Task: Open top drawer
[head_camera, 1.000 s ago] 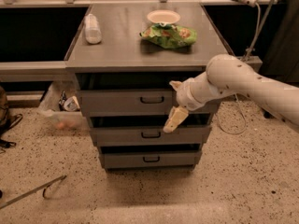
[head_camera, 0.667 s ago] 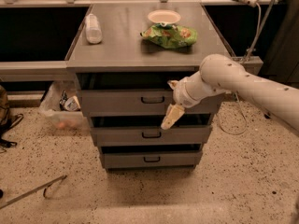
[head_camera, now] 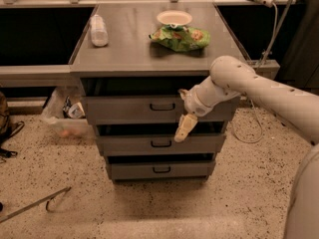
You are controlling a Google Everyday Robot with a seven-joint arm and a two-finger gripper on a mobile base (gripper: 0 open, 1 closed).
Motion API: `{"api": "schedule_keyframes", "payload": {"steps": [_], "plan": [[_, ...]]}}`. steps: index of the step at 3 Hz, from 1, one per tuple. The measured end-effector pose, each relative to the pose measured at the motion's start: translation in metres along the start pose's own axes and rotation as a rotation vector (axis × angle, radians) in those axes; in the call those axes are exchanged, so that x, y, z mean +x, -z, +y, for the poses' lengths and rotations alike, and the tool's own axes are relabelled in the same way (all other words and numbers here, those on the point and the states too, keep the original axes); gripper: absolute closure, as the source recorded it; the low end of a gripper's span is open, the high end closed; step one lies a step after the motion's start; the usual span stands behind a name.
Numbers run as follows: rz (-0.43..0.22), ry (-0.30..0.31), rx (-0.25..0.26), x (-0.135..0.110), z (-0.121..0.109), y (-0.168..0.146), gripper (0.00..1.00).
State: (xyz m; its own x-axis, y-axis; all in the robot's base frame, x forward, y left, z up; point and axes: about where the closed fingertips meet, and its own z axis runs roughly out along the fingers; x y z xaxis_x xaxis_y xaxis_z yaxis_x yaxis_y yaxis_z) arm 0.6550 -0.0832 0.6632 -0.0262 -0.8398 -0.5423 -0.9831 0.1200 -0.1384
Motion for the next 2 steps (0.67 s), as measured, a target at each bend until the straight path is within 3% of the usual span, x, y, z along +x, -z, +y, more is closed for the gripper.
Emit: {"api": "schedule_keyframes", "payload": {"steps": [2], "plan": [[-0.014, 0.012, -0.020, -0.0084, 0.0104, 0.0127, 0.00]]}}
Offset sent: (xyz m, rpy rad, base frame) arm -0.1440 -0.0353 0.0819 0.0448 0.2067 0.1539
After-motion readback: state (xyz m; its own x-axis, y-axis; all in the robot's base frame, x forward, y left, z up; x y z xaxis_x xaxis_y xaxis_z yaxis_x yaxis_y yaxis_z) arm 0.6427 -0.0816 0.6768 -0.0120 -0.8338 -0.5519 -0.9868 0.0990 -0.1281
